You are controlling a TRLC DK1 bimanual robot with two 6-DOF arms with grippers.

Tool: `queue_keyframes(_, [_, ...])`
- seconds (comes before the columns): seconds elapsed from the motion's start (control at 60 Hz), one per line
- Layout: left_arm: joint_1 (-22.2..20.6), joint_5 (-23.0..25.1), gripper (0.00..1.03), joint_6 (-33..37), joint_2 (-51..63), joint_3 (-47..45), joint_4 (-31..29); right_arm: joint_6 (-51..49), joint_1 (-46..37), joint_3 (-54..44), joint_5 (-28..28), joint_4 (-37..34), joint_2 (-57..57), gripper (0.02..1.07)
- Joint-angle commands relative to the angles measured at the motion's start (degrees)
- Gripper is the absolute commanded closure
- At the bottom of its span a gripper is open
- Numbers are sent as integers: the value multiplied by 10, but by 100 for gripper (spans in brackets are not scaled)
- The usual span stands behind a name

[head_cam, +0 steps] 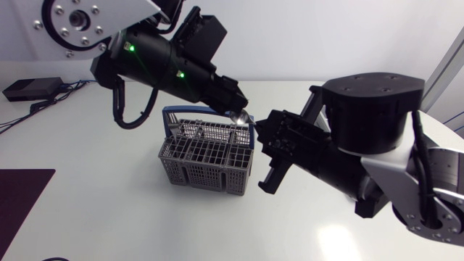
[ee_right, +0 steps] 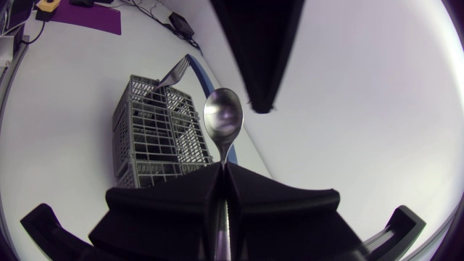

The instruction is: Unload the cutlery basket into the drawer organizer.

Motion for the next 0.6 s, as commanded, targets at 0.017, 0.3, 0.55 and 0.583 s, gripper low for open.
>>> queue_keyframes(0.017, [6, 17, 17, -30, -5, 29, 36, -5, 2, 4, -7, -11, 3, 101])
queue_keyframes(0.3, [41, 19, 5, -47, -14, 67, 81, 8, -62, -3, -97, -106, -52, 101])
queue_keyframes(0.55, [132, 15, 5, 7, -27, 50, 69, -48, -280, 15, -324, -239, -90, 101])
queue_keyframes(0.583, [140, 15, 5, 15, -30, 44, 65, -68, -316, 20, -357, -261, -88, 101])
